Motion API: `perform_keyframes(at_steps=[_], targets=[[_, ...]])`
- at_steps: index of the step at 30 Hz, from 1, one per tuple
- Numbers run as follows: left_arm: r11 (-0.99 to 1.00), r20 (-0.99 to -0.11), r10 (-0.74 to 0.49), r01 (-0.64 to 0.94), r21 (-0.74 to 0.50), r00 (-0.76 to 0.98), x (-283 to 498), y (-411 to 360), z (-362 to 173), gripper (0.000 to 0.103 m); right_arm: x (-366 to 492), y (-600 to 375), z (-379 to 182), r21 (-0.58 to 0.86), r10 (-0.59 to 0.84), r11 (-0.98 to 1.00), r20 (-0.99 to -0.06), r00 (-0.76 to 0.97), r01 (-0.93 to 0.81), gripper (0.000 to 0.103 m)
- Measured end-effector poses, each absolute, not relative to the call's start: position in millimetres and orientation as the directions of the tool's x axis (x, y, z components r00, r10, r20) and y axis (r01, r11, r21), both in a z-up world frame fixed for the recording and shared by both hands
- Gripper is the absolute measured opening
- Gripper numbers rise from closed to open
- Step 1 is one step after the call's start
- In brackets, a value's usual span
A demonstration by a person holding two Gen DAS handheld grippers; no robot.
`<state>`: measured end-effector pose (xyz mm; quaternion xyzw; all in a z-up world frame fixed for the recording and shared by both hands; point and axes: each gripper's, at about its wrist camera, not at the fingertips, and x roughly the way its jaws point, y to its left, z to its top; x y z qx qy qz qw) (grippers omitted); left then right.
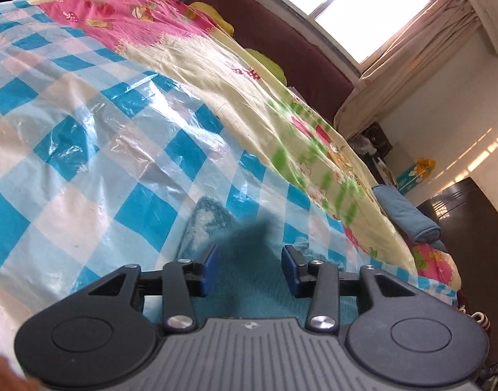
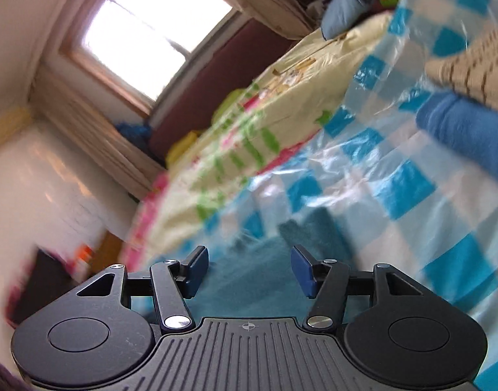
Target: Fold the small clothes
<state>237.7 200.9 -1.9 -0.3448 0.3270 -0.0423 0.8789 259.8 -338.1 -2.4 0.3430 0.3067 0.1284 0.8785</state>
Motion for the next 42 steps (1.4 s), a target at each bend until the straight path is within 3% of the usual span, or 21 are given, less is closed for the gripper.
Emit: perform_keyframes(at_steps=[4, 9, 11, 12, 13, 18, 22, 26, 31, 35, 39, 42], targets=[[0.802, -0.599, -0.287, -0.154, -0.577, 0.747, 233.7, 191.9, -14.3, 0.047, 264.2, -318.8, -17.7, 0.550, 0.383, 0.835, -0.556, 0.737, -0.019, 0.057], [0.824, -0.620, -0.273, -0.154, -0.545, 0.736, 234.6, 185.9, -25.5, 0.047, 273.5, -302.7, -24.0, 0.435, 0.319, 0.900, -0.606, 0.729, -0.033, 0.057], [0.819, -0.612, -0.274, -0.154, -0.553, 0.742, 235.8, 186.5, -23.6, 0.047, 281.8, -299.6, -26.4, 0.405, 0.297, 0.914, -0.638, 0.710, -0.019, 0.040], [0.820, -0.606, -0.274, -0.149, -0.553, 0.747, 236.7, 185.5, -22.2, 0.047, 284.5, -298.3, -26.7, 0.384, 0.278, 0.923, -0.652, 0.705, -0.010, 0.016], [0.823, -0.602, -0.272, -0.142, -0.550, 0.751, 237.4, 184.3, -20.8, 0.047, 285.8, -298.3, -26.1, 0.364, 0.256, 0.931, -0.665, 0.702, 0.005, 0.011], [0.829, -0.609, -0.262, -0.148, -0.539, 0.748, 240.3, 179.4, -30.8, 0.047, 284.0, -313.9, -30.0, 0.423, 0.262, 0.905, -0.650, 0.713, 0.054, 0.009], [0.826, -0.605, -0.262, -0.149, -0.544, 0.752, 238.6, 180.0, -33.5, 0.047, 282.6, -311.2, -32.3, 0.430, 0.285, 0.902, -0.644, 0.710, 0.028, 0.015], [0.834, -0.613, -0.259, -0.148, -0.532, 0.746, 241.3, 178.3, -28.3, 0.048, 285.5, -310.2, -28.4, 0.440, 0.302, 0.898, -0.634, 0.712, 0.011, 0.035], [0.835, -0.613, -0.259, -0.147, -0.531, 0.746, 245.2, 177.8, -26.6, 0.048, 292.1, -302.0, -30.2, 0.412, 0.301, 0.911, -0.645, 0.703, -0.011, 0.041], [0.842, -0.614, -0.256, -0.140, -0.521, 0.747, 248.0, 177.1, -24.9, 0.048, 296.0, -293.3, -30.1, 0.367, 0.278, 0.930, -0.650, 0.707, -0.028, 0.040], [0.873, -0.628, -0.252, -0.107, -0.476, 0.736, 249.9, 172.7, -25.4, 0.052, 295.6, -288.6, -28.1, 0.305, 0.240, 0.951, -0.652, 0.720, -0.041, 0.017], [0.891, -0.638, -0.233, -0.102, -0.442, 0.734, 250.4, 169.0, -25.4, 0.051, 299.1, -290.9, -29.8, 0.312, 0.238, 0.950, -0.657, 0.715, -0.030, 0.013]])
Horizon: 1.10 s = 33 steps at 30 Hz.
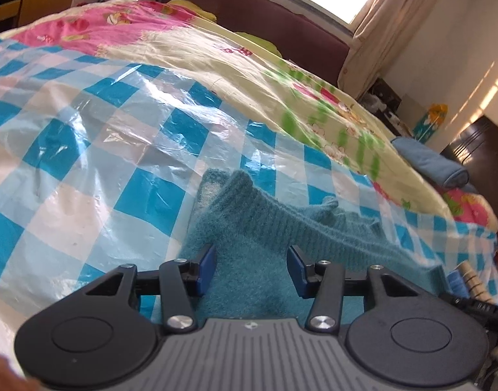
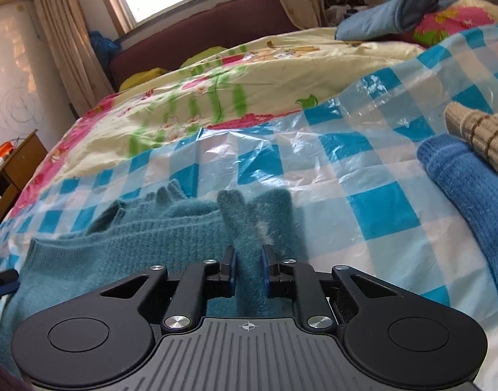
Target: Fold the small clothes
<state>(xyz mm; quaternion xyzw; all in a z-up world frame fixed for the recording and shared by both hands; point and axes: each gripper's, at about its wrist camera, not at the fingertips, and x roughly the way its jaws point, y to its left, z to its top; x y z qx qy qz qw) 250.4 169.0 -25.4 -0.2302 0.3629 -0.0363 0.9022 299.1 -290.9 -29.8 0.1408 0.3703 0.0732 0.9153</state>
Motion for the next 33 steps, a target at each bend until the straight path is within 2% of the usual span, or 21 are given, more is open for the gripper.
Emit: perform_keyframes(at_steps=[1, 2, 3, 4, 7, 11, 14, 16, 18, 20, 22, 27, 30, 33], targets=[[0.897, -0.644, -0.222, -0.106, -0.430, 0.733, 250.7, 168.0, -25.1, 0.050, 300.9, -292.5, -31.2, 0.320, 0.239, 0.947, -0.660, 0.713, -0.021, 0.012], [0.902, -0.649, -0.212, -0.109, -0.417, 0.731, 251.2, 166.8, -24.4, 0.038, 301.9, -294.4, -32.6, 0.333, 0.243, 0.943, -0.659, 0.712, -0.013, 0.012], [0.910, -0.658, -0.193, -0.118, -0.397, 0.728, 251.8, 166.5, -24.0, 0.021, 301.9, -296.1, -33.0, 0.348, 0.249, 0.938, -0.655, 0.713, -0.007, 0.012], [0.914, -0.666, -0.186, -0.121, -0.387, 0.723, 252.9, 167.0, -24.6, 0.014, 301.3, -297.2, -32.5, 0.362, 0.255, 0.932, -0.650, 0.716, -0.004, 0.011], [0.897, -0.661, -0.206, -0.131, -0.422, 0.722, 253.9, 174.4, -25.6, 0.007, 299.1, -302.5, -25.1, 0.419, 0.291, 0.908, -0.623, 0.726, -0.005, 0.010], [0.889, -0.631, -0.187, -0.144, -0.436, 0.753, 247.6, 179.5, -19.5, 0.006, 296.6, -307.3, -4.2, 0.477, 0.327, 0.879, -0.557, 0.763, -0.028, 0.010], [0.893, -0.652, -0.154, -0.178, -0.414, 0.743, 245.1, 182.2, -28.6, 0.006, 299.1, -304.1, 2.2, 0.494, 0.334, 0.868, -0.519, 0.787, -0.042, 0.010], [0.902, -0.665, -0.137, -0.184, -0.390, 0.734, 242.5, 181.3, -36.6, 0.007, 307.2, -301.2, -10.7, 0.469, 0.302, 0.883, -0.545, 0.783, -0.014, 0.010], [0.913, -0.664, -0.137, -0.166, -0.373, 0.735, 238.3, 178.3, -35.3, 0.007, 320.2, -303.1, -35.6, 0.456, 0.280, 0.889, -0.619, 0.734, 0.046, 0.010], [0.907, -0.656, -0.162, -0.150, -0.393, 0.737, 234.7, 178.6, -30.4, 0.007, 325.1, -305.1, -50.7, 0.456, 0.280, 0.887, -0.653, 0.704, 0.070, 0.012], [0.898, -0.649, -0.200, -0.127, -0.421, 0.734, 233.7, 179.4, -26.9, 0.010, 321.7, -307.2, -47.9, 0.481, 0.300, 0.875, -0.633, 0.714, 0.058, 0.015], [0.897, -0.658, -0.217, -0.119, -0.425, 0.721, 244.1, 174.1, -28.7, 0.030, 323.4, -303.3, -43.5, 0.462, 0.322, 0.887, -0.634, 0.703, 0.009, 0.021], [0.918, -0.676, -0.183, -0.121, -0.376, 0.714, 252.2, 165.5, -27.6, 0.030, 322.7, -299.6, -43.7, 0.448, 0.323, 0.894, -0.638, 0.699, -0.005, 0.026], [0.955, -0.702, -0.120, -0.112, -0.276, 0.702, 259.6, 154.3, -22.6, 0.028, 321.9, -297.9, -44.1, 0.432, 0.317, 0.902, -0.641, 0.699, -0.013, 0.026]])
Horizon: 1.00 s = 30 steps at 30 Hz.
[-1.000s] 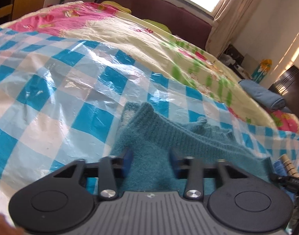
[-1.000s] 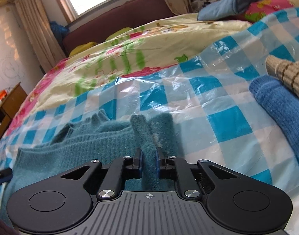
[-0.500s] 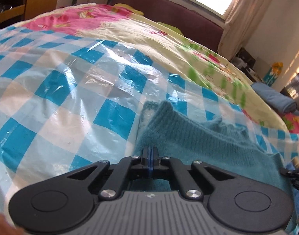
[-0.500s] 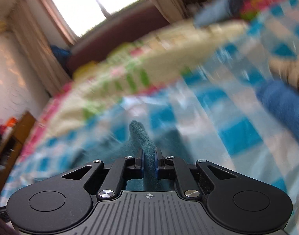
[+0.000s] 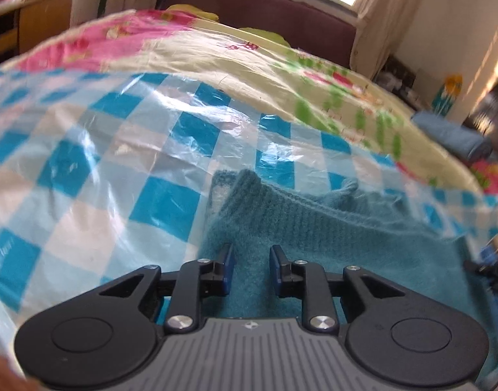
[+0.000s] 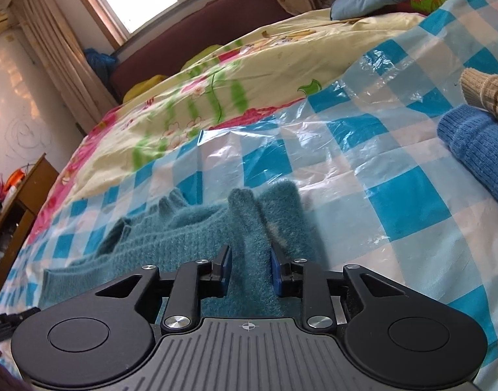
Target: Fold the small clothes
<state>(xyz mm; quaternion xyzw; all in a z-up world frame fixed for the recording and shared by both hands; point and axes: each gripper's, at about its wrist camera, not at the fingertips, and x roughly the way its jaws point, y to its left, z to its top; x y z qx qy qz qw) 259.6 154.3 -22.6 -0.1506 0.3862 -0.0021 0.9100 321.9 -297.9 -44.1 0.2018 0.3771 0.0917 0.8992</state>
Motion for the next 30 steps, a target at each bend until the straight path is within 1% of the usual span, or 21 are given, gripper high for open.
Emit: perform_keyframes(at_steps=[1, 4, 6, 8, 9, 10, 14, 16, 20, 21, 22, 23, 24, 26, 30], targets=[[0.957, -0.705, -0.105, -0.122, -0.263, 0.702, 261.8, 154.4, -20.8, 0.027, 322.3, -297.6, -44.4, 0.429, 0.315, 0.903, -0.644, 0.697, -0.011, 0.026], [0.948, -0.683, -0.100, -0.139, -0.285, 0.724, 266.0, 163.0, -16.5, 0.027, 322.6, -299.4, -44.1, 0.440, 0.323, 0.898, -0.644, 0.693, -0.010, 0.026], [0.946, -0.679, -0.112, -0.131, -0.296, 0.726, 272.1, 166.0, -17.7, 0.029, 322.5, -300.2, -44.8, 0.444, 0.327, 0.896, -0.643, 0.692, -0.011, 0.026], [0.958, -0.694, -0.074, -0.142, -0.249, 0.716, 280.5, 164.4, -21.9, 0.031, 323.0, -299.9, -46.0, 0.440, 0.326, 0.898, -0.645, 0.691, -0.013, 0.026], [0.964, -0.700, -0.049, -0.150, -0.219, 0.712, 284.5, 163.7, -23.9, 0.037, 323.0, -299.5, -46.3, 0.439, 0.325, 0.899, -0.646, 0.690, -0.012, 0.026], [0.966, -0.702, -0.041, -0.151, -0.210, 0.711, 287.1, 163.4, -25.8, 0.039, 322.9, -299.4, -46.2, 0.439, 0.324, 0.899, -0.647, 0.691, -0.011, 0.026], [0.972, -0.697, -0.046, -0.128, -0.196, 0.716, 289.7, 158.9, -27.7, 0.040, 323.4, -299.0, -46.5, 0.437, 0.325, 0.899, -0.648, 0.689, -0.012, 0.026], [0.976, -0.698, -0.053, -0.110, -0.187, 0.714, 290.1, 155.9, -28.0, 0.036, 324.1, -299.4, -47.2, 0.444, 0.329, 0.896, -0.649, 0.686, -0.010, 0.028], [0.981, -0.704, -0.050, -0.097, -0.168, 0.708, 290.6, 153.2, -28.5, 0.023, 323.7, -299.7, -47.3, 0.447, 0.331, 0.895, -0.646, 0.688, -0.011, 0.028], [0.982, -0.704, -0.050, -0.095, -0.165, 0.709, 290.0, 152.7, -26.9, 0.019, 323.0, -298.9, -47.0, 0.442, 0.327, 0.897, -0.647, 0.689, -0.011, 0.026], [0.982, -0.702, -0.053, -0.091, -0.166, 0.710, 288.9, 152.3, -25.2, 0.017, 322.7, -297.6, -46.3, 0.431, 0.317, 0.902, -0.652, 0.689, -0.007, 0.017], [0.981, -0.699, -0.058, -0.091, -0.173, 0.713, 287.2, 153.0, -23.2, 0.016, 322.2, -296.7, -44.9, 0.419, 0.303, 0.908, -0.657, 0.690, 0.000, 0.012], [0.978, -0.694, -0.065, -0.093, -0.188, 0.717, 286.2, 155.2, -21.4, 0.016, 321.4, -297.0, -43.1, 0.423, 0.306, 0.906, -0.655, 0.691, 0.000, 0.011], [0.970, -0.678, -0.075, -0.103, -0.219, 0.731, 281.8, 161.2, -16.4, 0.015, 316.9, -300.3, -35.0, 0.462, 0.330, 0.887, -0.628, 0.704, -0.004, 0.010], [0.952, -0.640, -0.075, -0.137, -0.275, 0.765, 268.8, 173.6, -8.0, 0.015, 303.6, -309.1, -1.1, 0.523, 0.371, 0.851, -0.533, 0.761, -0.049, 0.009]])
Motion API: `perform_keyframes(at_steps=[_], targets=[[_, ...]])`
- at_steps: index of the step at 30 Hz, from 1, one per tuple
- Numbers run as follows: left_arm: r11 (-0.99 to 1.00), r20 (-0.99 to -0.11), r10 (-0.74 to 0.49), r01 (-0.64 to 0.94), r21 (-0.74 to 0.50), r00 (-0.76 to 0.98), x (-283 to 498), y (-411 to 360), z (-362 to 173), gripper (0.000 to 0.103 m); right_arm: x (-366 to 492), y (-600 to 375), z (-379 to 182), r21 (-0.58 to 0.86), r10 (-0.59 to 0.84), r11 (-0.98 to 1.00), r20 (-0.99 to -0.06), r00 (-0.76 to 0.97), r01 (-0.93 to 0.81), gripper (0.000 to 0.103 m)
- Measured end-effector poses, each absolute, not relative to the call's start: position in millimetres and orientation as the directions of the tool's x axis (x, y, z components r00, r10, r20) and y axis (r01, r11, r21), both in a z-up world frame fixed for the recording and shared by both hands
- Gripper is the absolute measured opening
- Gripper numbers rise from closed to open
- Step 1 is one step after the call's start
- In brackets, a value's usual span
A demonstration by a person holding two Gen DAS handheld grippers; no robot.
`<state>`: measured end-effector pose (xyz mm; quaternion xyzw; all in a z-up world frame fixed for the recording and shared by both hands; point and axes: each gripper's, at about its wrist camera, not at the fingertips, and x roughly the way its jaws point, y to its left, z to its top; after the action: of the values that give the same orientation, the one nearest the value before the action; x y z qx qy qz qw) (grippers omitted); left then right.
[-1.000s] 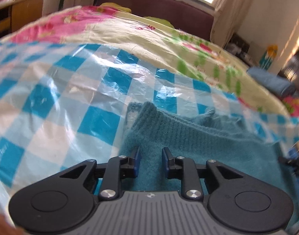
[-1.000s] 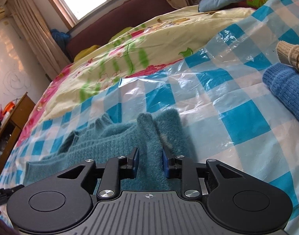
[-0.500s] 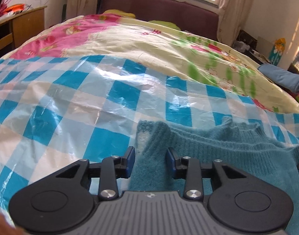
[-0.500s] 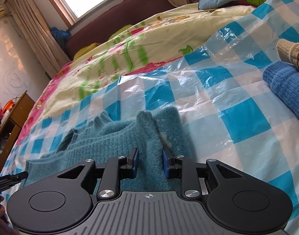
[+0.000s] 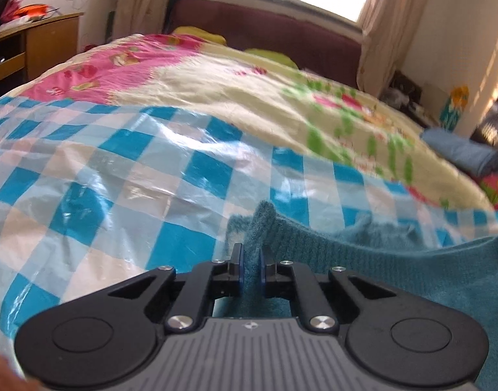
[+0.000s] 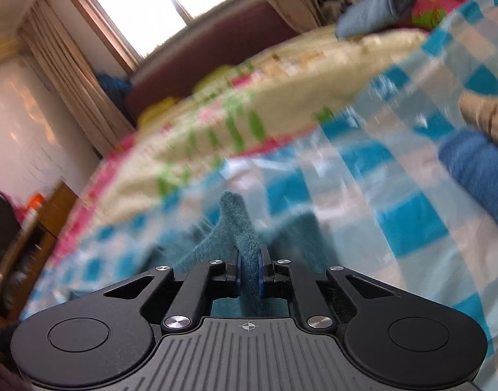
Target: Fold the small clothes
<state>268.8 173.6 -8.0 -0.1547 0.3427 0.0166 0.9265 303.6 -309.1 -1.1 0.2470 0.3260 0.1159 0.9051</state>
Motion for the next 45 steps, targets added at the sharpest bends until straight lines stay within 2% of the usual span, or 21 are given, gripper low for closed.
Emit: perform_keyframes(at_steps=[3, 8, 14, 18, 22, 25, 27, 30, 32, 33, 37, 39, 41, 45], targets=[[0.957, -0.672, -0.037, -0.168, -0.238, 0.739, 271.7, 172.7, -20.6, 0.016, 304.1, -309.0, 8.6, 0.539, 0.378, 0.840, -0.494, 0.783, -0.066, 0.009], [0.971, -0.695, 0.019, -0.180, -0.160, 0.719, 276.8, 162.0, -38.2, 0.020, 338.6, -293.8, -53.4, 0.410, 0.254, 0.911, -0.660, 0.707, 0.056, 0.009], [0.970, -0.669, 0.052, -0.197, -0.142, 0.741, 262.4, 169.7, -19.9, 0.024, 329.6, -291.9, -38.6, 0.391, 0.250, 0.920, -0.634, 0.732, 0.024, 0.017], [0.965, -0.636, 0.084, -0.222, -0.140, 0.767, 236.3, 177.5, -6.9, 0.024, 304.4, -300.8, -13.7, 0.394, 0.244, 0.919, -0.578, 0.778, 0.004, 0.018], [0.963, -0.612, 0.061, -0.208, -0.172, 0.789, 199.6, 171.8, -3.4, 0.024, 267.8, -295.5, -1.3, 0.424, 0.322, 0.902, -0.540, 0.777, -0.078, 0.019], [0.962, -0.622, 0.054, -0.207, -0.177, 0.781, 177.0, 165.1, -13.5, 0.024, 242.1, -282.0, -10.8, 0.418, 0.368, 0.899, -0.552, 0.748, -0.134, 0.019], [0.964, -0.666, 0.048, -0.210, -0.165, 0.744, 172.5, 161.8, -29.4, 0.025, 232.0, -274.3, -25.6, 0.370, 0.347, 0.919, -0.590, 0.729, -0.138, 0.020], [0.969, -0.695, 0.069, -0.213, -0.123, 0.715, 169.3, 157.8, -45.1, 0.027, 237.7, -273.3, -55.8, 0.316, 0.298, 0.943, -0.670, 0.680, -0.102, 0.013], [0.966, -0.687, 0.077, -0.226, -0.129, 0.723, 164.7, 157.6, -38.6, 0.026, 239.8, -273.7, -49.9, 0.338, 0.300, 0.938, -0.672, 0.677, -0.080, 0.015], [0.963, -0.679, 0.072, -0.228, -0.143, 0.730, 161.9, 158.2, -33.9, 0.026, 238.9, -272.7, -41.8, 0.340, 0.298, 0.937, -0.662, 0.688, -0.079, 0.022], [0.969, -0.652, 0.074, -0.209, -0.132, 0.754, 151.0, 152.2, -24.2, 0.026, 226.9, -276.8, -17.8, 0.353, 0.303, 0.931, -0.602, 0.739, -0.094, 0.022], [0.976, -0.673, 0.056, -0.183, -0.119, 0.738, 151.3, 145.8, -29.8, 0.026, 225.9, -280.0, -20.9, 0.313, 0.249, 0.948, -0.630, 0.736, -0.053, 0.024], [0.982, -0.696, 0.065, -0.169, -0.082, 0.715, 153.0, 139.1, -38.6, 0.026, 233.3, -285.9, -37.4, 0.307, 0.235, 0.951, -0.701, 0.674, -0.012, 0.023], [0.976, -0.684, 0.064, -0.187, -0.108, 0.727, 150.0, 141.8, -31.6, 0.026, 224.7, -298.9, -34.0, 0.397, 0.271, 0.918, -0.662, 0.699, 0.020, 0.023]])
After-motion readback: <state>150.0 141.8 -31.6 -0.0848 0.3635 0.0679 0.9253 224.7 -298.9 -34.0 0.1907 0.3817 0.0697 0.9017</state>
